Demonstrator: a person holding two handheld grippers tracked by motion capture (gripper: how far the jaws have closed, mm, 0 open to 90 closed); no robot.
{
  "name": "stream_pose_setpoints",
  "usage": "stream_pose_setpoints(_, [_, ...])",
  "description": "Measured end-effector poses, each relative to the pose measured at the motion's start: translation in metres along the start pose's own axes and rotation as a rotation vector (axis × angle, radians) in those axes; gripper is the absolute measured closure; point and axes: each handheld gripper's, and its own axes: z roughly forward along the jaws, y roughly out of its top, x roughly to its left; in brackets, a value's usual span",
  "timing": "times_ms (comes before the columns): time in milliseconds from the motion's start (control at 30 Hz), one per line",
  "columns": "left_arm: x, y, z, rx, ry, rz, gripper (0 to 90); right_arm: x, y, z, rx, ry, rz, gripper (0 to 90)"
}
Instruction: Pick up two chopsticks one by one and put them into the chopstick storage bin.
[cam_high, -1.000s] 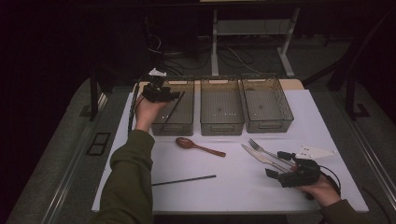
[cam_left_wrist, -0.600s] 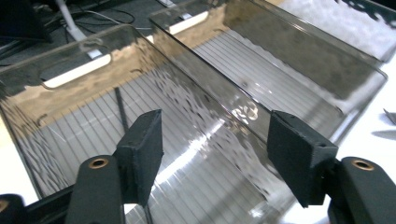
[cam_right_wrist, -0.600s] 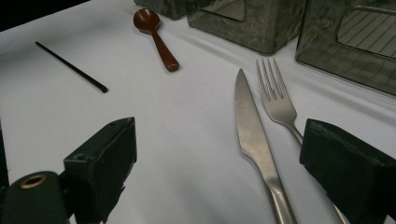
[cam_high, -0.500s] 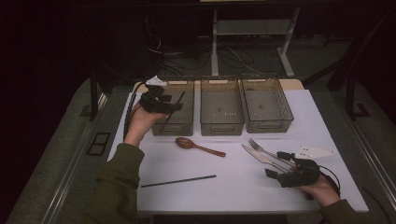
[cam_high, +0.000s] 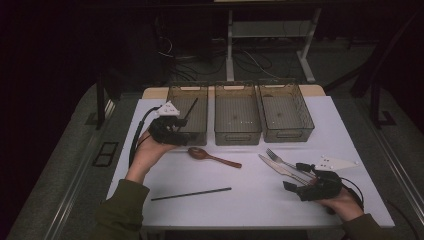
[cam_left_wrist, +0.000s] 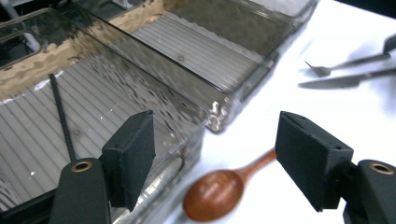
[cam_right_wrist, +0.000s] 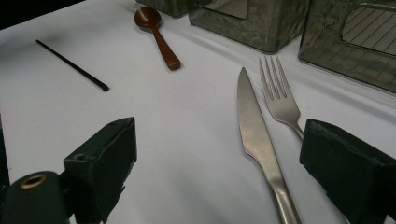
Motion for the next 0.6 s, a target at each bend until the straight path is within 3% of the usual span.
stream_pose_setpoints(133, [-0.013, -0.012, -0.003, -0.016, -0.026, 0.007, 27.9, 0.0, 0.0, 0.0, 0.0, 0.0, 0.002, 10.3])
stream_pose_setpoints(367, [-0.033, -0.03, -0.013, -0.062, -0.064, 0.056, 35.5, 0.001, 0.0, 0.001, 0.0, 0.001, 0.002, 10.3])
stream_pose_setpoints(600, [-0.046, -0.054, -0.021, -0.091, -0.106, 0.04, 47.9, 0.001, 0.0, 0.0, -0.002, 0.0, 0.002, 10.3])
